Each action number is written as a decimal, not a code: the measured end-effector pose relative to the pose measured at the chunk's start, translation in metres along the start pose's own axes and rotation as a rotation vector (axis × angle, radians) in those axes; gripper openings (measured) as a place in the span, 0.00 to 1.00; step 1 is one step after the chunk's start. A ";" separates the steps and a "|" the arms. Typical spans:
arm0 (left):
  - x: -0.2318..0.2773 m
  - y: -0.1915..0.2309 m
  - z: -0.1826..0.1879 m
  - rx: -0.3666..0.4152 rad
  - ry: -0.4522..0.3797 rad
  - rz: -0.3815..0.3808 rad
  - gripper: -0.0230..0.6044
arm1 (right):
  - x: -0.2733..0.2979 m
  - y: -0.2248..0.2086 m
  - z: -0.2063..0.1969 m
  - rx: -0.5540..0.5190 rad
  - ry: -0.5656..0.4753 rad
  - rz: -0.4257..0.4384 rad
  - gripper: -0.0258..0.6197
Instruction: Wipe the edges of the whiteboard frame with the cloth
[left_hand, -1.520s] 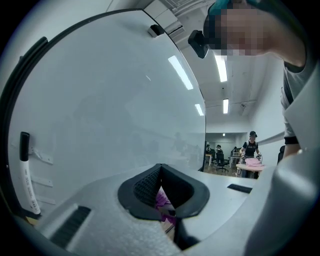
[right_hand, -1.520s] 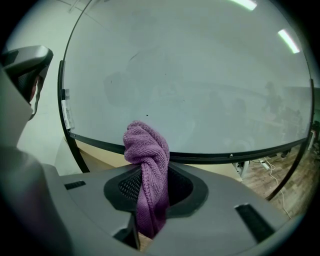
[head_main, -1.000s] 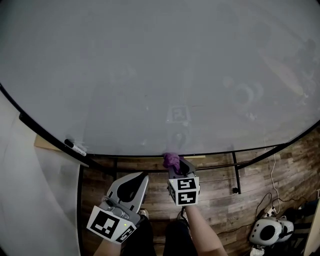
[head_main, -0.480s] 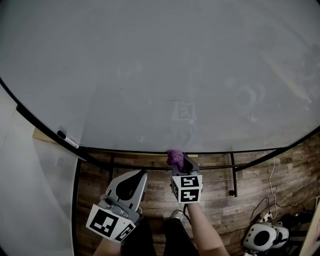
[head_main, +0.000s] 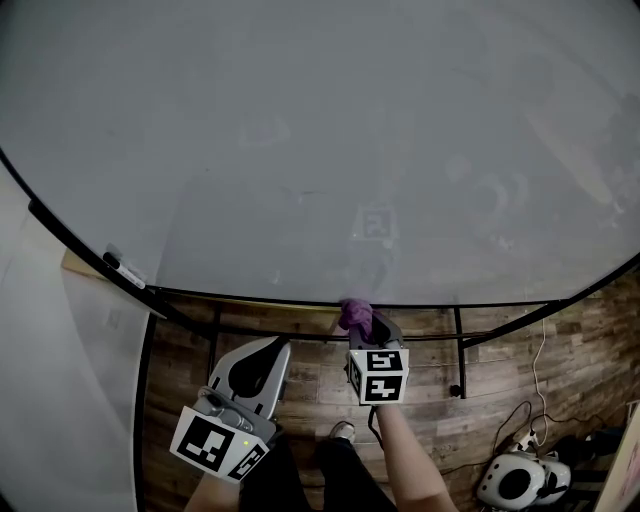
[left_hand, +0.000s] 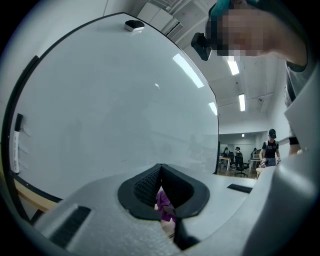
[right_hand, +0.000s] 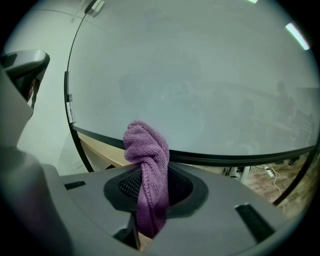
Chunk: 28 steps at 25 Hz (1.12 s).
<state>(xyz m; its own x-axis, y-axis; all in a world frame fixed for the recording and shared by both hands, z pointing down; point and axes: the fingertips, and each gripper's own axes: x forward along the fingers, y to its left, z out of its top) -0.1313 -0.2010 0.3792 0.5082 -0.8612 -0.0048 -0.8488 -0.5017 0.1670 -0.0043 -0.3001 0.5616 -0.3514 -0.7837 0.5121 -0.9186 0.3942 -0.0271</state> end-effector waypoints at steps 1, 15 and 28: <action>0.002 -0.003 0.000 0.000 -0.002 0.001 0.06 | -0.002 -0.006 -0.001 0.008 0.000 -0.004 0.18; 0.026 -0.042 -0.007 0.006 -0.003 -0.014 0.06 | -0.020 -0.080 -0.012 0.050 -0.005 -0.074 0.18; 0.028 -0.065 -0.007 0.019 -0.014 0.010 0.06 | -0.025 -0.096 -0.015 0.064 -0.002 -0.056 0.18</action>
<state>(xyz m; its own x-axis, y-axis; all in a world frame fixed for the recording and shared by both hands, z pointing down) -0.0608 -0.1915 0.3756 0.4978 -0.8671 -0.0169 -0.8565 -0.4945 0.1479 0.0952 -0.3105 0.5645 -0.2992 -0.8045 0.5130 -0.9465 0.3184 -0.0528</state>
